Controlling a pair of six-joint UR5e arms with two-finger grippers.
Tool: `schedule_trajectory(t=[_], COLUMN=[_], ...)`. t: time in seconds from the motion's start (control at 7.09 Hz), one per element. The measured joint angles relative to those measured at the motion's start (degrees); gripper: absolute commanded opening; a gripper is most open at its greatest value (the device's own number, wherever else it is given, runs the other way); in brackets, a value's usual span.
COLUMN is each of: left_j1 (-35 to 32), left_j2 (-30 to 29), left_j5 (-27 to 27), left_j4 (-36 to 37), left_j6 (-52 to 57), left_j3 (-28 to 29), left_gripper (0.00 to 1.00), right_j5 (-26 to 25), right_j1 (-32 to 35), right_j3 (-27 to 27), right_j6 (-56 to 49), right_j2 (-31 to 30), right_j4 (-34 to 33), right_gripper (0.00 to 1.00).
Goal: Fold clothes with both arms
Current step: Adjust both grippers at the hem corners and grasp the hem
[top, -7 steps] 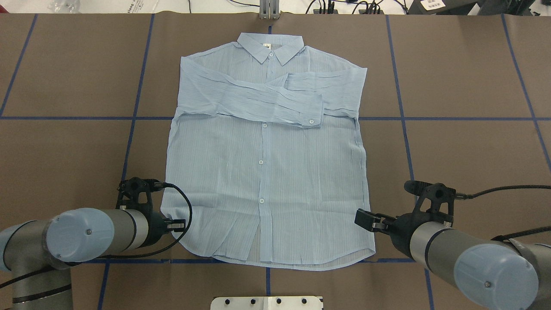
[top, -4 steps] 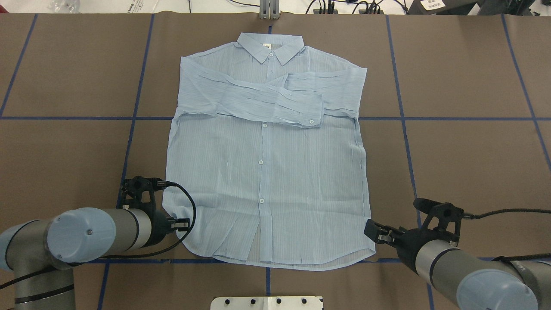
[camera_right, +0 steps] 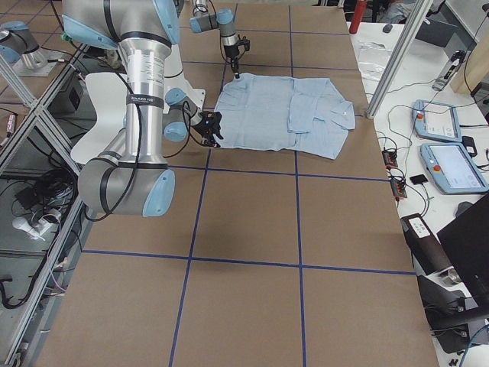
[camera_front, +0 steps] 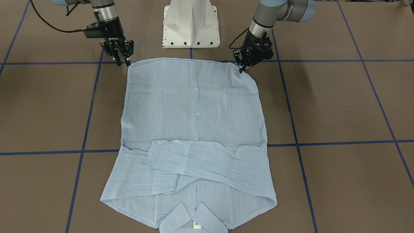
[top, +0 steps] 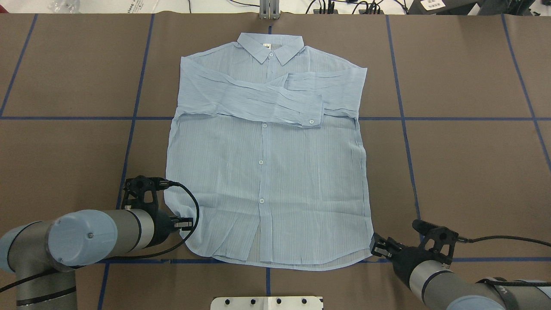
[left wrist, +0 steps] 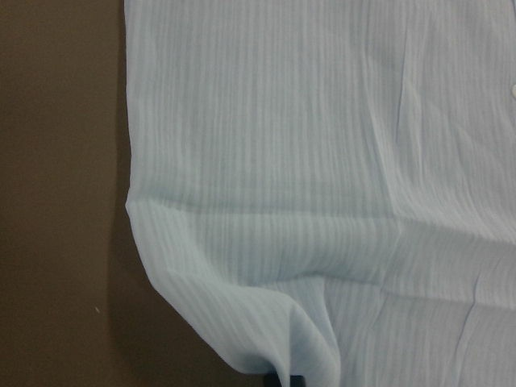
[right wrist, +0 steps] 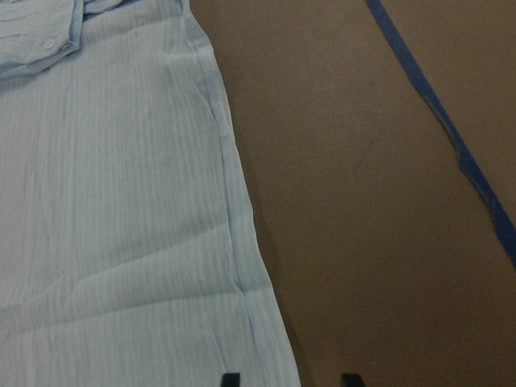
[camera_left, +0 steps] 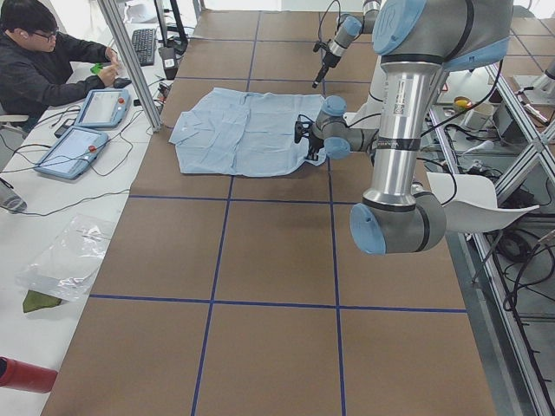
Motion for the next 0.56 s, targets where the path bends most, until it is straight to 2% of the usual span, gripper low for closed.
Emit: schedule_trajectory(t=[0.56], left_j1=[-0.03], left_j2=[-0.22], left_j5=[0.54], left_j4=[0.00], left_j6=[0.07], left_j3=[0.01], left_gripper=[0.00], right_j5=[-1.72], right_j1=[-2.44], right_j3=[-1.00], right_j6=[0.67], right_j2=[0.16], right_j4=[-0.42], right_gripper=[0.40])
